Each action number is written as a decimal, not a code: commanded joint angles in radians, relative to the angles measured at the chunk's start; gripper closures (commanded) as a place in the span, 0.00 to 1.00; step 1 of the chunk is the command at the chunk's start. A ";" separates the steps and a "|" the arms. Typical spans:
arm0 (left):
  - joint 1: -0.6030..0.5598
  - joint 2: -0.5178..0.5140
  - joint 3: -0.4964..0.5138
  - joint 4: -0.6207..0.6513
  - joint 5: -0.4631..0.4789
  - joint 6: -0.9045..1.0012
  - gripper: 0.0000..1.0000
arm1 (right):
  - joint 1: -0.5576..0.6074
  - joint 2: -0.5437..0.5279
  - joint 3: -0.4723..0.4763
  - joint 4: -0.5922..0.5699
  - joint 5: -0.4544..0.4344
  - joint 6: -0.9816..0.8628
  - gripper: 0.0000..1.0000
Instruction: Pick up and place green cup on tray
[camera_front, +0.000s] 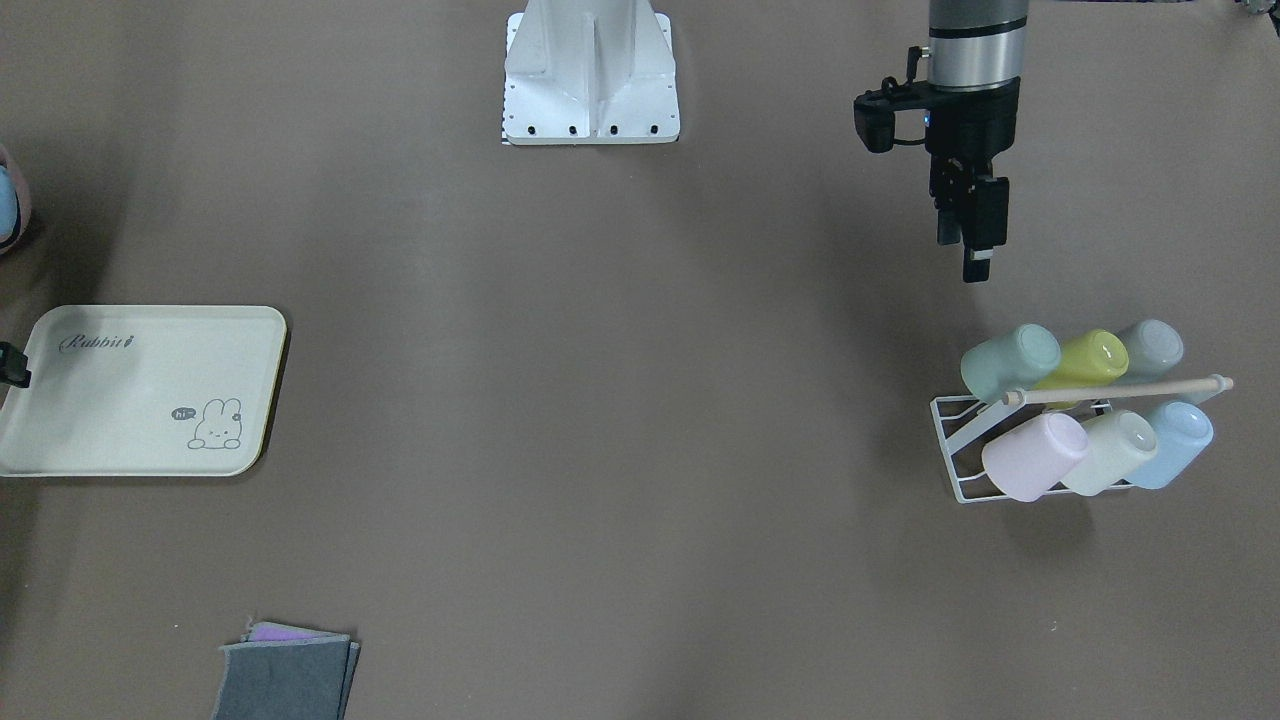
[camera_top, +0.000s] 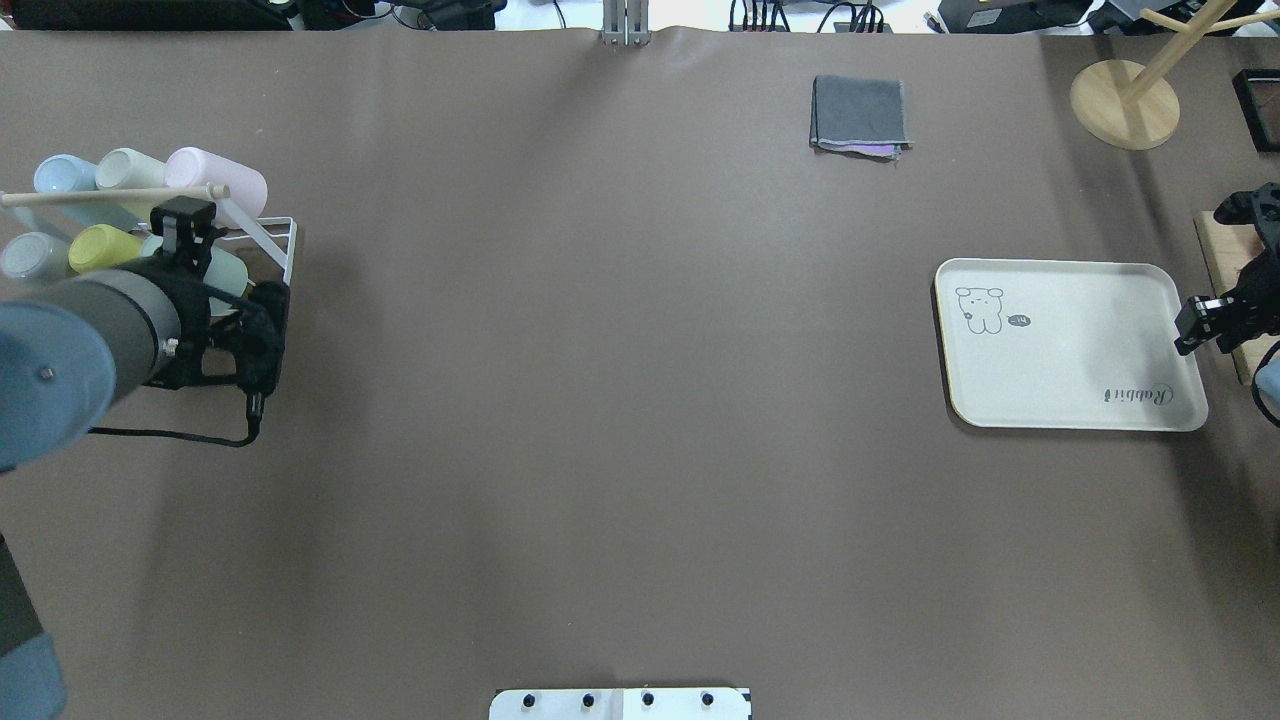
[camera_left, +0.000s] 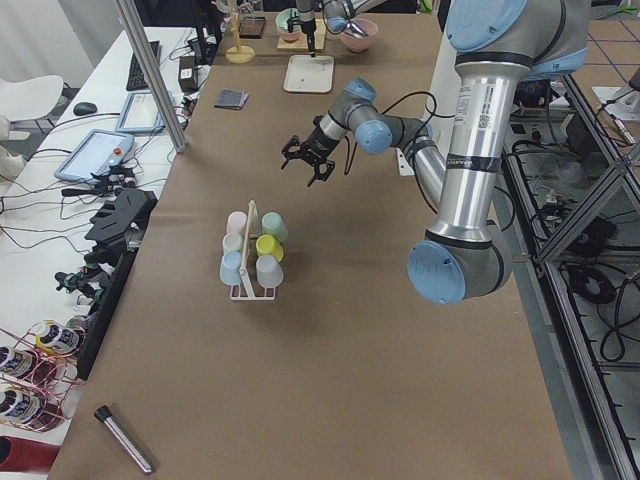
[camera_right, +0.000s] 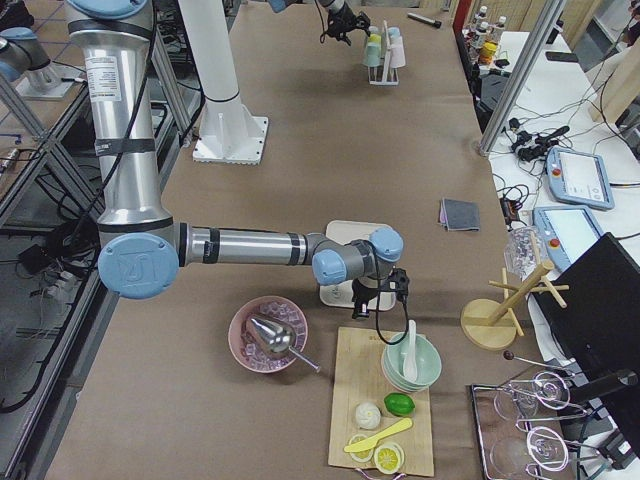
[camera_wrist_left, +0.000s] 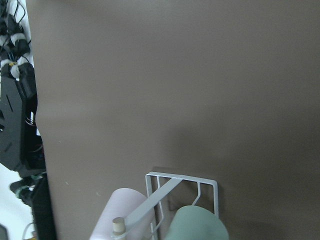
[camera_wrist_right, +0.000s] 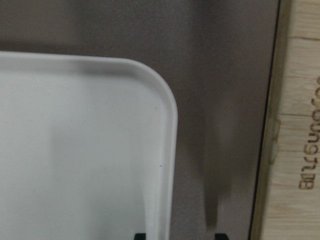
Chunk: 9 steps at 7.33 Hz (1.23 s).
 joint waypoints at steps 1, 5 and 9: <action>0.189 0.137 0.002 0.006 0.327 0.029 0.02 | -0.003 0.001 -0.004 0.000 0.000 0.000 0.56; 0.258 0.156 0.181 -0.026 0.620 0.255 0.02 | -0.007 0.001 -0.007 0.000 0.000 0.000 0.69; 0.252 0.048 0.402 -0.028 0.706 0.274 0.02 | -0.015 0.006 -0.013 0.000 0.000 0.000 0.76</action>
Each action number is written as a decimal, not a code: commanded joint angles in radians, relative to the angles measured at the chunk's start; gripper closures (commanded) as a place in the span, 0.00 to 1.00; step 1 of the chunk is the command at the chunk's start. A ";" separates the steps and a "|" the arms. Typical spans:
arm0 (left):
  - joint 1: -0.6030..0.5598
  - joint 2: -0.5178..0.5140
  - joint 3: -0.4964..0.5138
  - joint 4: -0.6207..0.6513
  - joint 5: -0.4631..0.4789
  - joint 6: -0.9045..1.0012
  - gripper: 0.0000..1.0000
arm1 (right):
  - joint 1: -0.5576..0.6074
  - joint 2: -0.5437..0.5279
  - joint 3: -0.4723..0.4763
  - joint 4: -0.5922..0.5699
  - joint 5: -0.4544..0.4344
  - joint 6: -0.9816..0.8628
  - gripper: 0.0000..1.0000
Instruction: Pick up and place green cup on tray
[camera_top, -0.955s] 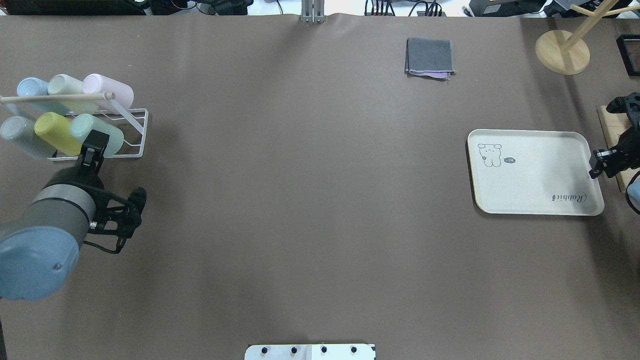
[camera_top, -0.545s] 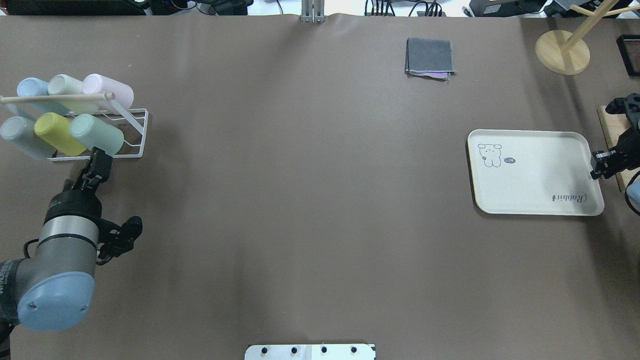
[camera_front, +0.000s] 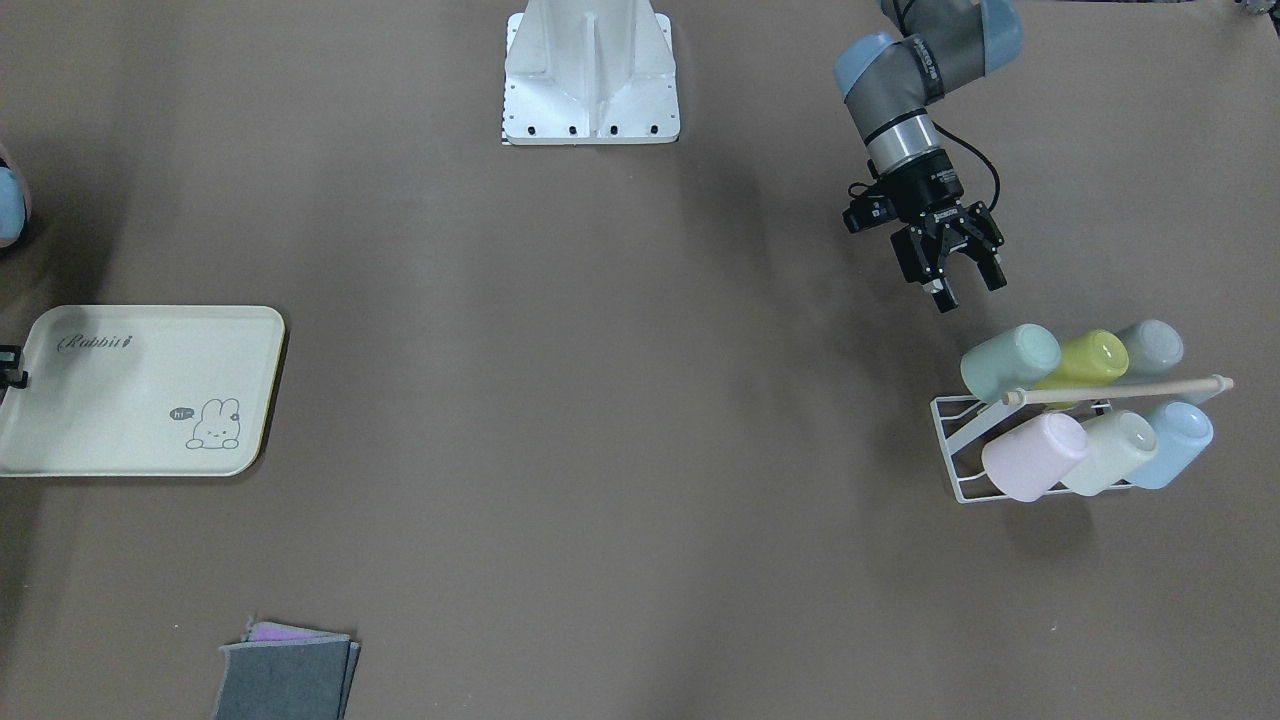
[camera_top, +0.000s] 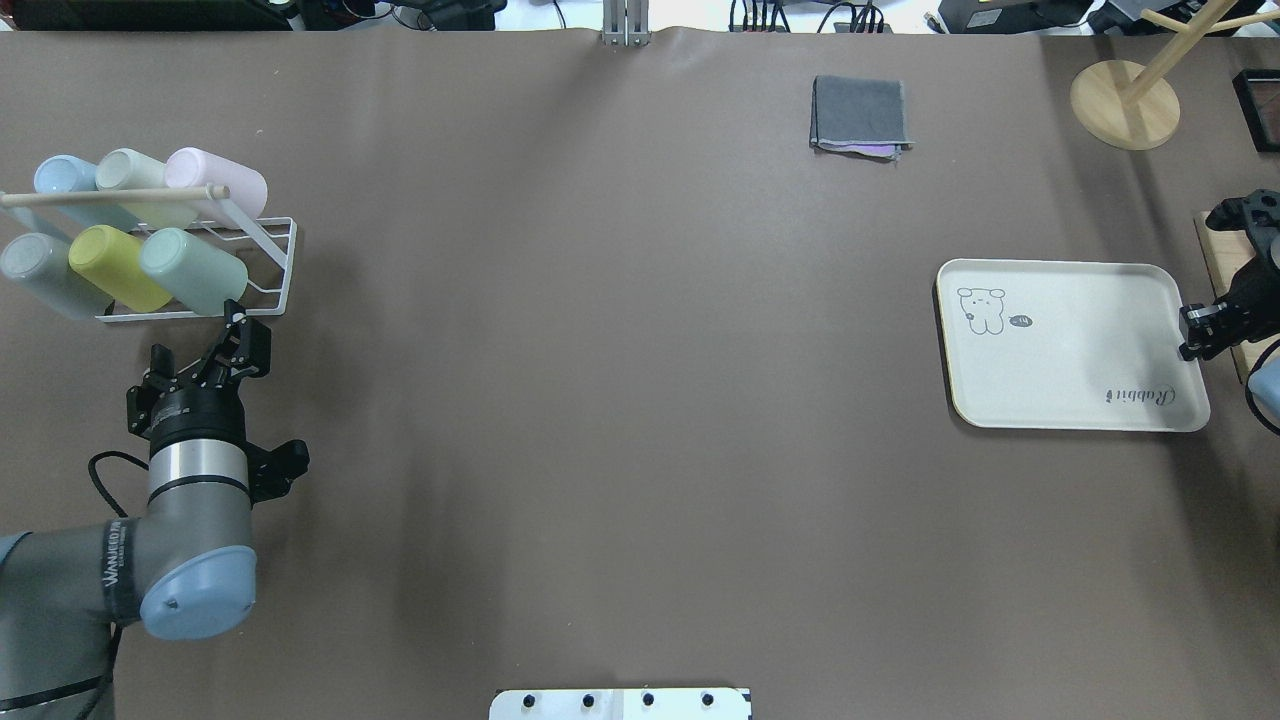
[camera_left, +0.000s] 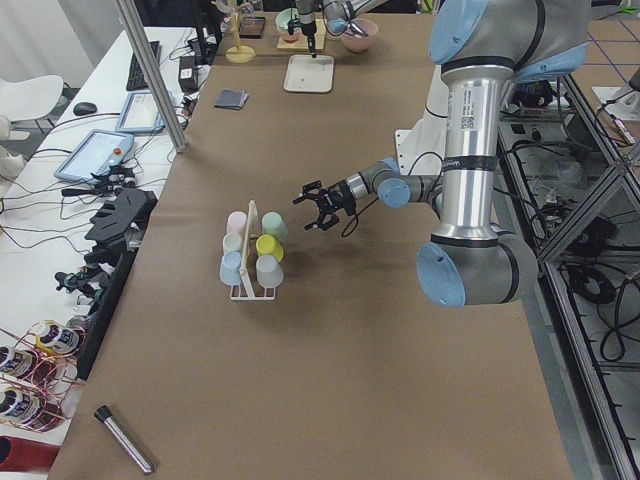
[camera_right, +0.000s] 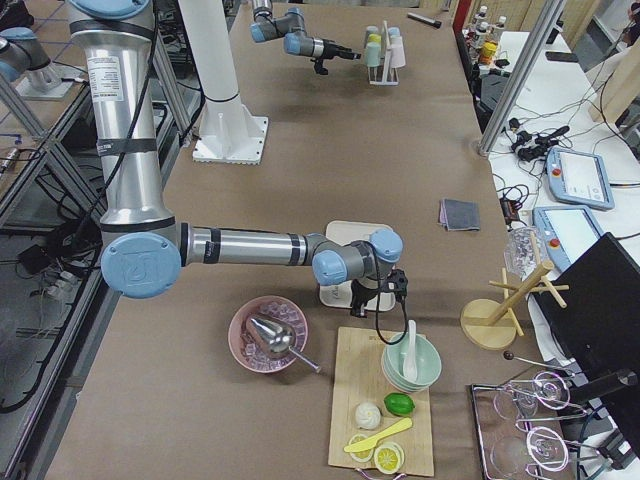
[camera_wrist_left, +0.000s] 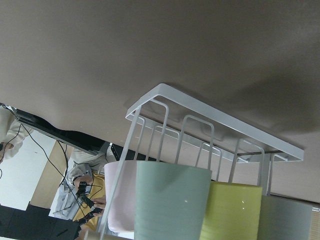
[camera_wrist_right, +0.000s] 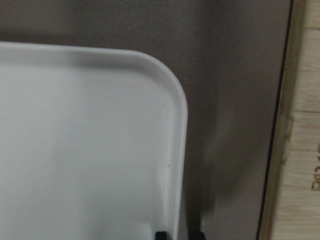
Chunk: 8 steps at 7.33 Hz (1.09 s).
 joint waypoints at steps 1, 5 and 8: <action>-0.007 -0.032 0.084 0.009 0.059 0.005 0.02 | -0.002 0.001 -0.001 0.000 0.000 0.000 0.91; -0.008 -0.039 0.113 0.094 0.105 0.016 0.02 | 0.001 -0.009 0.013 0.000 0.031 0.000 1.00; -0.048 -0.087 0.162 0.092 0.105 0.011 0.02 | 0.078 -0.007 0.013 -0.002 0.176 0.000 1.00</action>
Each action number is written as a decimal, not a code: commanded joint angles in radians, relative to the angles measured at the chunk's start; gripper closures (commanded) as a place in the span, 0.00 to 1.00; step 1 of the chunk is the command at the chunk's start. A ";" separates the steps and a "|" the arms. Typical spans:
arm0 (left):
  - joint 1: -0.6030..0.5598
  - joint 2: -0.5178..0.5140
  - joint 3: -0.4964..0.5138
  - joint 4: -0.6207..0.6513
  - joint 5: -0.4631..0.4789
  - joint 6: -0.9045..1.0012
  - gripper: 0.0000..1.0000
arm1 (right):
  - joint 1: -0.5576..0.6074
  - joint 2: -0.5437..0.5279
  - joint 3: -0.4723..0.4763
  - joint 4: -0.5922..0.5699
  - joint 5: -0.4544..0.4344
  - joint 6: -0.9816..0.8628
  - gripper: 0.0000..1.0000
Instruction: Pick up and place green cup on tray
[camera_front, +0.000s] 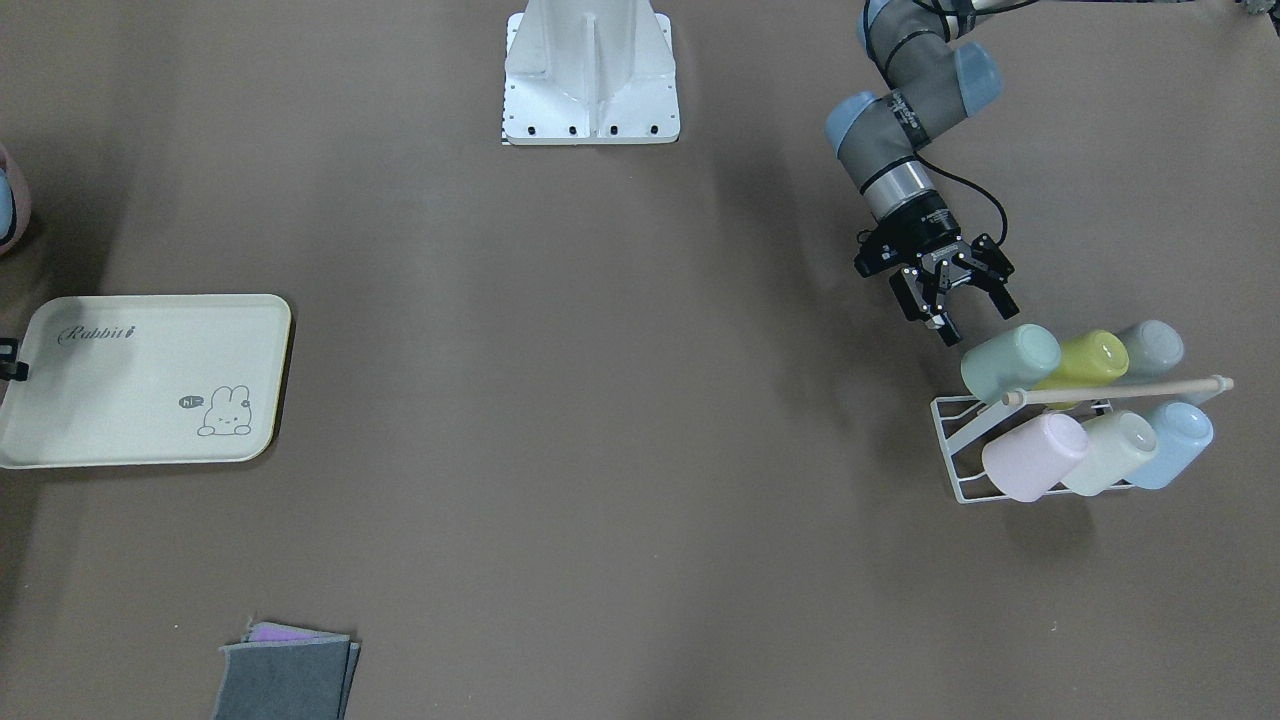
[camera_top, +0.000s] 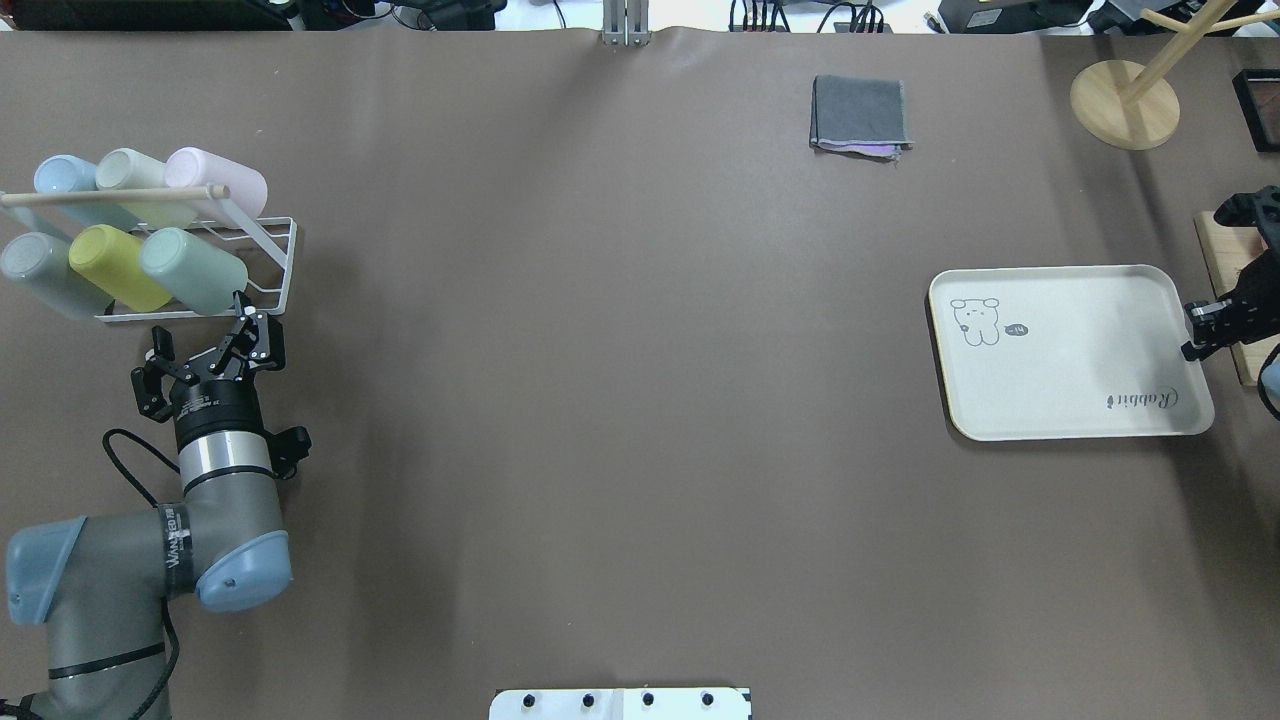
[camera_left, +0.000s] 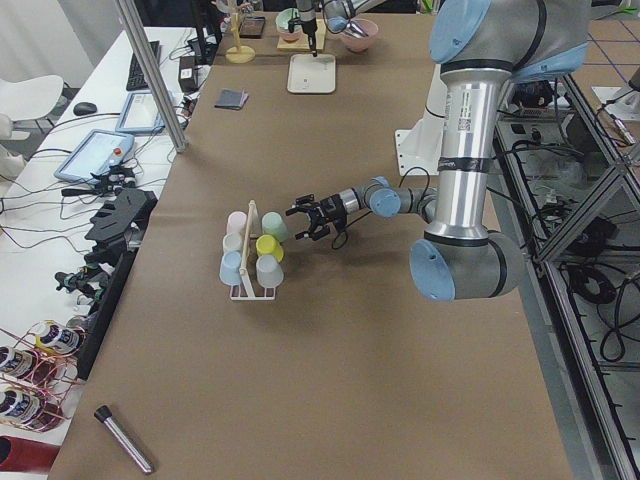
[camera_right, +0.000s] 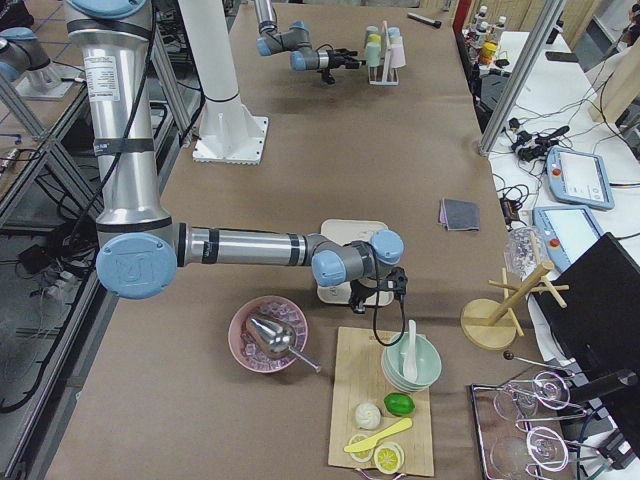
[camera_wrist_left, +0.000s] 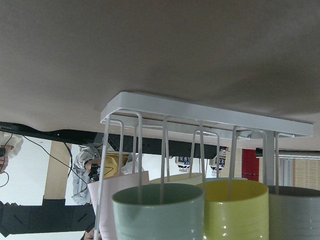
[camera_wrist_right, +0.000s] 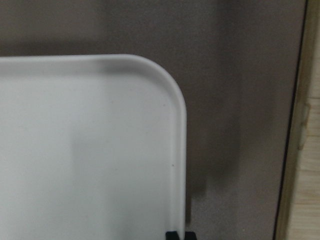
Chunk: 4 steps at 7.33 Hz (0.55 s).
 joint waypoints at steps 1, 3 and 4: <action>-0.030 -0.025 0.044 -0.004 0.003 0.000 0.02 | 0.062 0.001 0.000 -0.001 0.092 -0.002 1.00; -0.052 -0.031 0.049 -0.001 0.006 0.003 0.02 | 0.096 0.001 0.000 -0.002 0.149 0.000 1.00; -0.056 -0.041 0.064 -0.001 0.028 0.005 0.02 | 0.111 0.002 0.002 -0.002 0.183 0.000 1.00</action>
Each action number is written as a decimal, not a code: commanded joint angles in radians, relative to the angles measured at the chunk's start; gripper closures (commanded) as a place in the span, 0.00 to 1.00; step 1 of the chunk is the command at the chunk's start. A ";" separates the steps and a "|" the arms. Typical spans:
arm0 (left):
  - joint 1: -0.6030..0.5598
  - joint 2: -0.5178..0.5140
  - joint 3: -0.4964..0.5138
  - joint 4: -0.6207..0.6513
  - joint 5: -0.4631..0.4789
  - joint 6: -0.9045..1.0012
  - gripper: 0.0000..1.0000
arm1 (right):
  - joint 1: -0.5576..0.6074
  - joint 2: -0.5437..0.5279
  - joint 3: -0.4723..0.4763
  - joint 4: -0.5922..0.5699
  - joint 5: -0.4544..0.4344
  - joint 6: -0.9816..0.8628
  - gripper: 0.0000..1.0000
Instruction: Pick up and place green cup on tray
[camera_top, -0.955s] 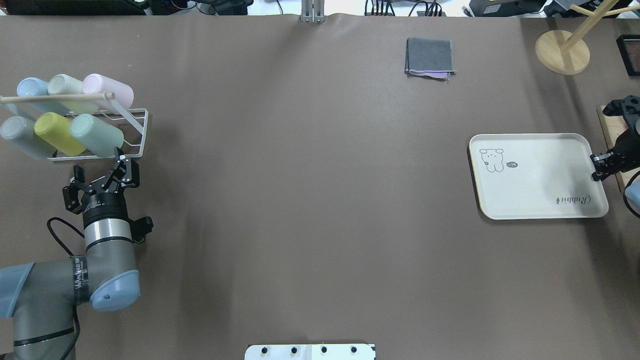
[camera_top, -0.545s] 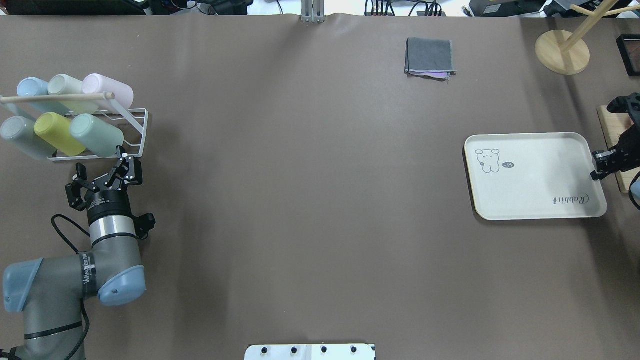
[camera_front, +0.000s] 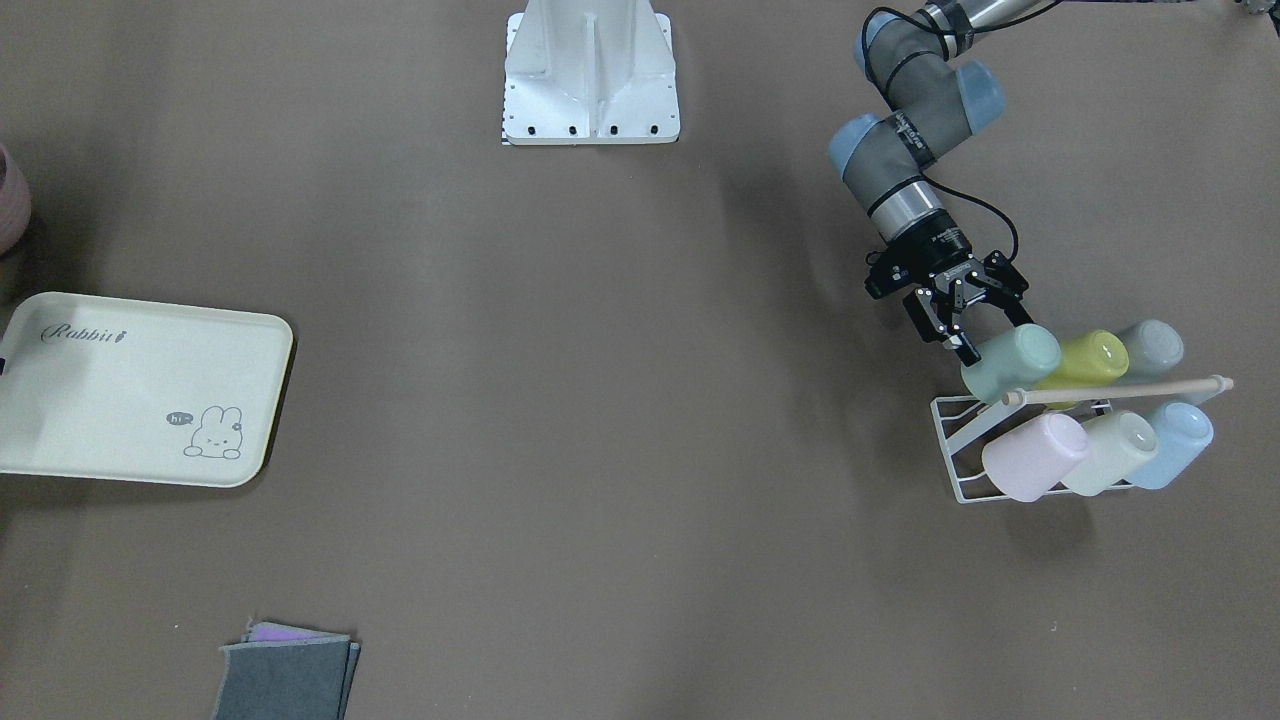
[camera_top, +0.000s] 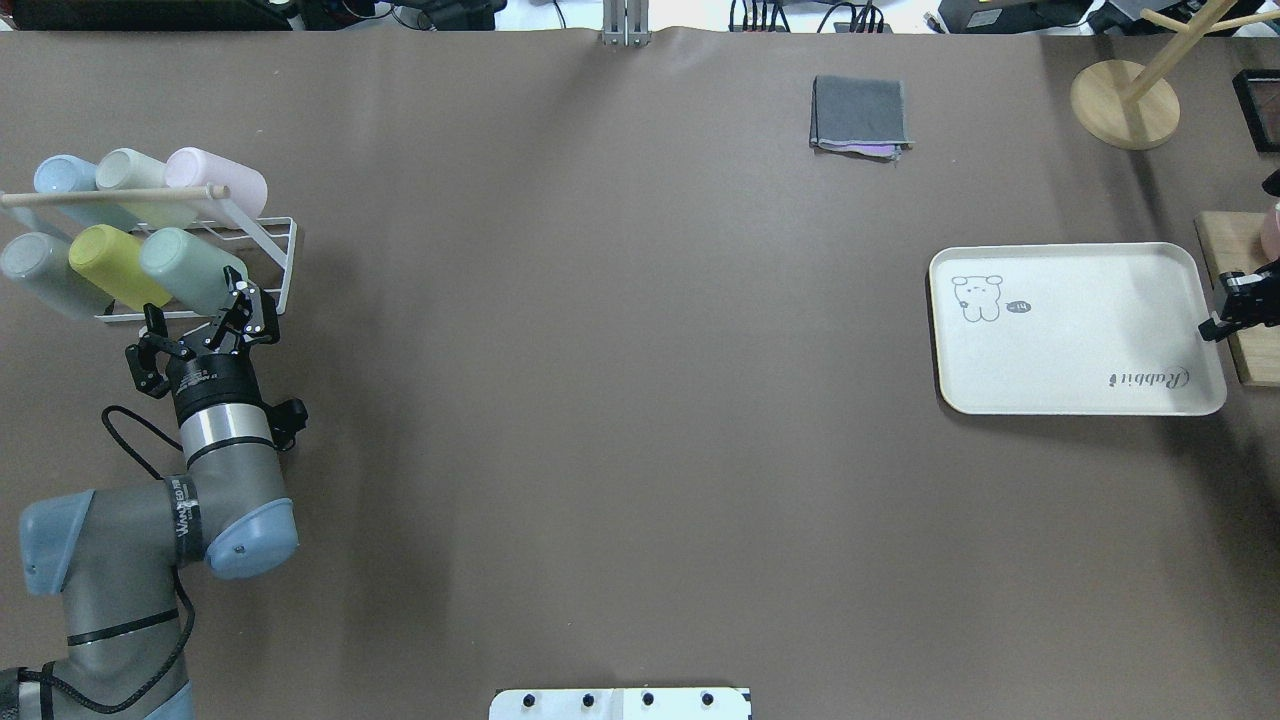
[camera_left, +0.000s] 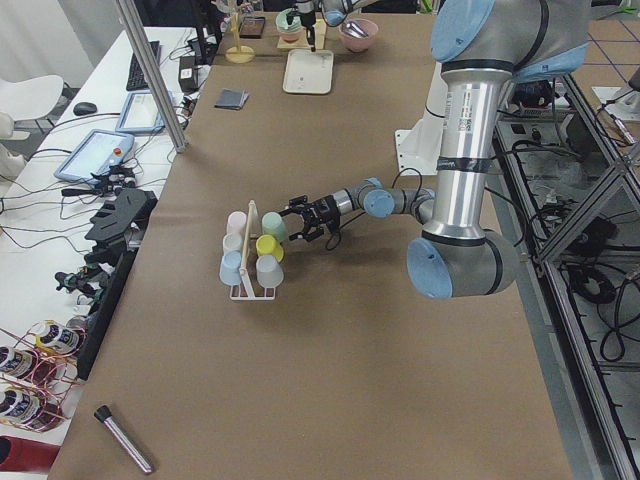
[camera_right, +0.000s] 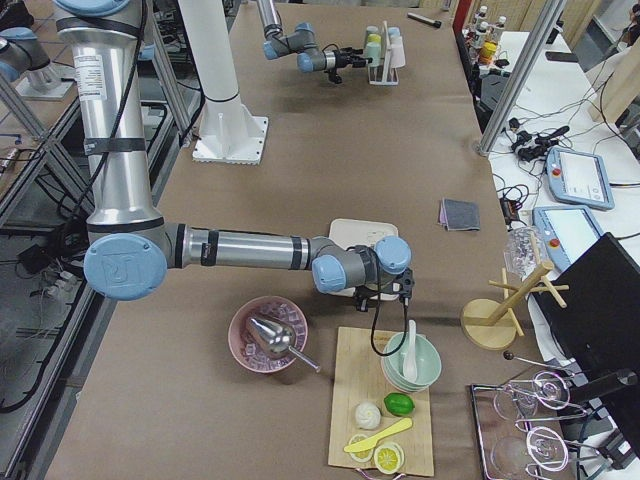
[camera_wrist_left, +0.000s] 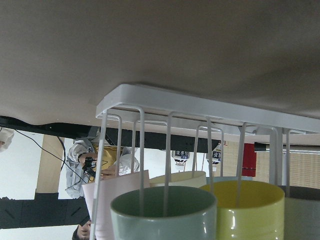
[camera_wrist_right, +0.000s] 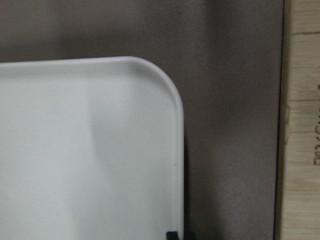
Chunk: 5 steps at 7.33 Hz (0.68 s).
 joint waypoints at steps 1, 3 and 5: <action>-0.011 -0.031 0.043 0.001 0.024 0.002 0.02 | 0.038 0.004 0.006 -0.001 0.083 0.001 1.00; -0.022 -0.062 0.086 0.001 0.031 0.006 0.02 | 0.067 0.007 0.012 0.001 0.160 -0.003 1.00; -0.023 -0.062 0.098 0.001 0.047 0.008 0.02 | 0.058 0.061 0.018 -0.001 0.191 -0.001 1.00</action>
